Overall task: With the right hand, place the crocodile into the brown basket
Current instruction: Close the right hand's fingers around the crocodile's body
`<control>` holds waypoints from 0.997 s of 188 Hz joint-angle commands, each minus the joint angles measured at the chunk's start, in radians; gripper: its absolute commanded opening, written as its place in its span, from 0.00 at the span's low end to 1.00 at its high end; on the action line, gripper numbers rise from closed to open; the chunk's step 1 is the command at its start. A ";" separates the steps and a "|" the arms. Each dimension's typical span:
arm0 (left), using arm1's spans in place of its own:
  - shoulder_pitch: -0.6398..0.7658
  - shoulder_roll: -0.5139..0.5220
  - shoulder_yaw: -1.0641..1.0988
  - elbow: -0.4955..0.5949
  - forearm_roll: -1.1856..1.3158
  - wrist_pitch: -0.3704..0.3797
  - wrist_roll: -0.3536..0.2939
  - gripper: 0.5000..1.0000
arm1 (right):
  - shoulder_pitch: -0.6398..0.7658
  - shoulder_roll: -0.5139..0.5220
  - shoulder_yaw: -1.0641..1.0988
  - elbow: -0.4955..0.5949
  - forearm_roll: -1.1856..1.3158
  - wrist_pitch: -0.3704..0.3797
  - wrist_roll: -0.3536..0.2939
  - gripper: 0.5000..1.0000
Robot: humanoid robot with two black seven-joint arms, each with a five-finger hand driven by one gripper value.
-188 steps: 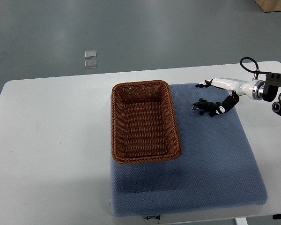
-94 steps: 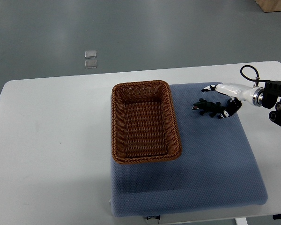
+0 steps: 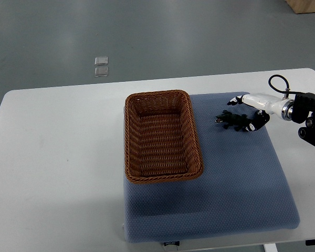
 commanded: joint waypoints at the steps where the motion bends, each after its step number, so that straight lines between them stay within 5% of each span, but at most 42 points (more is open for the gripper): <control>1: 0.000 0.000 0.000 0.000 0.000 0.000 0.000 1.00 | 0.000 0.000 0.000 -0.001 0.000 -0.001 0.000 0.52; 100: 0.000 0.000 0.000 0.000 0.000 0.000 0.000 1.00 | 0.000 0.008 -0.002 -0.001 -0.001 -0.011 -0.002 0.07; 101: 0.000 0.000 0.000 0.000 0.000 0.000 0.000 1.00 | -0.002 0.008 -0.002 -0.001 -0.001 -0.013 -0.002 0.01; 188: 0.000 0.000 0.000 0.000 0.000 0.000 0.000 1.00 | 0.003 -0.009 0.014 0.000 0.012 -0.057 0.003 0.00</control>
